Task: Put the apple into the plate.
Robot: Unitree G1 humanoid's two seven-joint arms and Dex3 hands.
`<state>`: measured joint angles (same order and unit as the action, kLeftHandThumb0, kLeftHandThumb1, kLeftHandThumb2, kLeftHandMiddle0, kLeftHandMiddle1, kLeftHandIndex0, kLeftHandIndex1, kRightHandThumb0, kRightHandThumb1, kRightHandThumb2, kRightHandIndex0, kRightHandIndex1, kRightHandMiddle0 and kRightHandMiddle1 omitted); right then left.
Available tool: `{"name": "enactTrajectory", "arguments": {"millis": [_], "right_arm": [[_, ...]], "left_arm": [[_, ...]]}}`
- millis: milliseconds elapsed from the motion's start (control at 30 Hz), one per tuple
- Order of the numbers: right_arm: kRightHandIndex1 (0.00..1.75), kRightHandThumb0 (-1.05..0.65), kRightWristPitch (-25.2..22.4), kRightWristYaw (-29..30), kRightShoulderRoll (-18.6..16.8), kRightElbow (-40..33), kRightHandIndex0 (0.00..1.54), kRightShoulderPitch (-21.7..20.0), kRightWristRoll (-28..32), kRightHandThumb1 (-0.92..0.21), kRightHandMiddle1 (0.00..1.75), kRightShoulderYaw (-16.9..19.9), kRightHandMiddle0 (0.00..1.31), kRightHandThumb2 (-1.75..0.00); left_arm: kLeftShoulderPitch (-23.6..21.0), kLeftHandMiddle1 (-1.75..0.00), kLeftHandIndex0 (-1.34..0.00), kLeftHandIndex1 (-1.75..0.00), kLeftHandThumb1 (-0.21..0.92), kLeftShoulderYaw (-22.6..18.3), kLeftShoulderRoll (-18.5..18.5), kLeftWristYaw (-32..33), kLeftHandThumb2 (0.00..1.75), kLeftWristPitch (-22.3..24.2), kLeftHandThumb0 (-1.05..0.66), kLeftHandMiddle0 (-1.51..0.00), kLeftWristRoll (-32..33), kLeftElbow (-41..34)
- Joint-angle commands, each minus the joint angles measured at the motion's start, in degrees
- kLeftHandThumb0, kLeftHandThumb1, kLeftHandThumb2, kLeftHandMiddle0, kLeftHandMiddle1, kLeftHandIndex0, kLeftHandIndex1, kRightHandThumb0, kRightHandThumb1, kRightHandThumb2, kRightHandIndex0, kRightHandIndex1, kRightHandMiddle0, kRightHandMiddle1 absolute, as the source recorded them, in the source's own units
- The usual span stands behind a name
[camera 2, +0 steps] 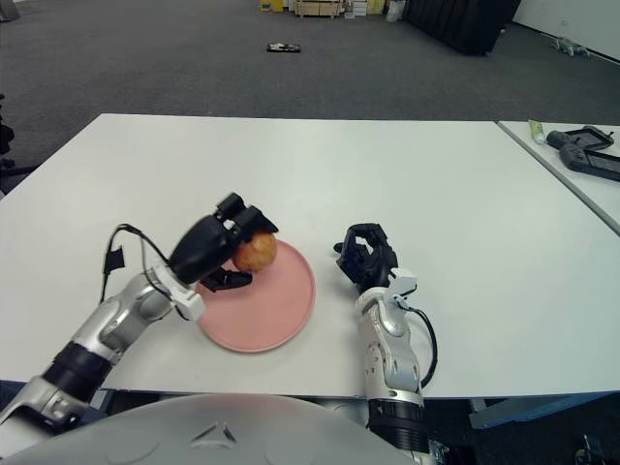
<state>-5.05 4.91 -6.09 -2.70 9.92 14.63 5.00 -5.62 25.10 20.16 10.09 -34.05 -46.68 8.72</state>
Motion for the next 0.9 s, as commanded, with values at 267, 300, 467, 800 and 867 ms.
{"name": "enactTrajectory", "arguments": {"millis": [267, 300, 467, 800, 867], "right_arm": [[1.53, -0.01, 0.5, 0.1, -1.3, 2.5, 0.48, 0.6, 0.0, -0.56, 1.75, 0.2, 0.31, -0.96], [1.53, -0.01, 0.5, 0.2, -1.3, 2.5, 0.48, 0.6, -0.1, -0.56, 1.75, 0.2, 0.31, -0.96], [1.54, -0.01, 0.0, 0.4, -1.2, 2.5, 0.47, 0.5, -0.2, -0.56, 1.75, 0.2, 0.32, -0.96], [1.53, -0.01, -0.7, 0.3, -1.2, 1.8, 0.50, 0.8, 0.2, -0.55, 1.75, 0.1, 0.31, -0.98], [1.54, -0.01, -1.2, 0.5, -1.2, 1.7, 0.50, 0.8, 0.2, -0.54, 1.75, 0.2, 0.31, -0.99]], "left_arm": [[-4.8, -1.75, -0.69, -1.75, 0.22, 5.6, -0.2, 3.3, 1.44, 1.3, -0.51, -1.23, -8.3, 8.0], [-5.3, -1.75, -0.69, -1.75, 0.22, 6.3, 0.0, 3.7, 1.44, 1.0, -0.51, -1.24, -8.8, 9.4], [-6.7, -1.75, -0.69, -1.75, 0.22, 8.2, 1.0, 3.8, 1.44, 0.9, -0.51, -1.23, -9.3, 11.4], [-7.1, -1.75, -0.59, -1.75, 0.34, 9.9, 3.1, -0.6, 1.28, 0.4, -0.47, -1.09, -6.5, 12.2], [-6.8, -1.75, -0.54, -1.75, 0.40, 10.0, 3.6, -3.4, 1.20, 0.7, -0.45, -0.99, -5.0, 11.3]]}}
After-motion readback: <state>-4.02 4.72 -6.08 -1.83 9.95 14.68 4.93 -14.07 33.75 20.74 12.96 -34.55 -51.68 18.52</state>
